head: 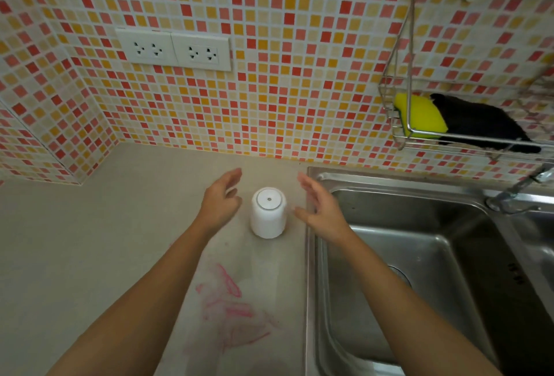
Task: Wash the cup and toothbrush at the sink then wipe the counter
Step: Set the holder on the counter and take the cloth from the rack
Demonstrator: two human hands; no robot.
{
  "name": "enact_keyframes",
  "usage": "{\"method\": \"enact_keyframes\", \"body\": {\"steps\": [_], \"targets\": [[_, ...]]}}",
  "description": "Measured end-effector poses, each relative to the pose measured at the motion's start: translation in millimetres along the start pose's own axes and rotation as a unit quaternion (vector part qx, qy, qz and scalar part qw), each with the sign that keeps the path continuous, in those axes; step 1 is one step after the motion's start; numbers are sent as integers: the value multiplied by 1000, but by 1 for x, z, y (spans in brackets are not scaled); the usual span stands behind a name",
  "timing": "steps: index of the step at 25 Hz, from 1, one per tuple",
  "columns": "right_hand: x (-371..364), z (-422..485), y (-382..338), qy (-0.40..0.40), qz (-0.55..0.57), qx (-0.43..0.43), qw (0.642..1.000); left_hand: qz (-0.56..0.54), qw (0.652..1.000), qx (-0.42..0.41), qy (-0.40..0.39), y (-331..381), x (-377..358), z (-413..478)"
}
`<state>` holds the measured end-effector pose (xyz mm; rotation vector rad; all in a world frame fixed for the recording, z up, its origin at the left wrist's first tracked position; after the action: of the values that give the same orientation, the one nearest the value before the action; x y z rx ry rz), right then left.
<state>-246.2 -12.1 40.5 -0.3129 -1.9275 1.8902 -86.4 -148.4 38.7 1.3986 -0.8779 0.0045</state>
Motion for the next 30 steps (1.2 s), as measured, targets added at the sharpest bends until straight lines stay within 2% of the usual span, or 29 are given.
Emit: {"method": "enact_keyframes", "body": {"steps": [2,6,8,12,14,17,21,25,27,30], "targets": [[29,-18,-46,48,-98,100,989,-39,998,-51,16,49,14,-2],[120,-71,-118,124,-239,241,932,-131,972,-189,-42,169,-23,-43],[171,-85,-134,156,-304,257,904,-140,954,-255,-75,223,-53,-66],[284,-88,-145,215,-396,177,875,-37,935,-336,-109,326,-122,-79],[320,-83,-146,208,-471,150,844,41,931,-348,-100,365,-154,-65],[359,-75,-137,162,-536,103,822,191,912,-347,-104,396,-201,-30],[392,-72,-115,90,-571,70,813,384,842,-320,-202,389,-262,3],[392,-70,-110,90,-564,93,816,429,818,-265,-278,378,-292,14],[391,-70,-109,93,-563,104,815,488,783,-246,-297,372,-300,21],[392,-71,-109,93,-558,108,817,581,718,-261,-280,366,-312,29]]}}
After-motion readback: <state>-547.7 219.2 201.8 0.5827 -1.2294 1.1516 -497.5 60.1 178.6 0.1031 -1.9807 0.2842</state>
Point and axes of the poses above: each hand's wrist, its own z-axis towards the middle knuckle, its own x-axis out of the back of the hand, y = z × x, the point moved 7 cm from there along z, towards the middle knuckle, and after that the axes turned 13 degrees about z, right-handed, at the moved point
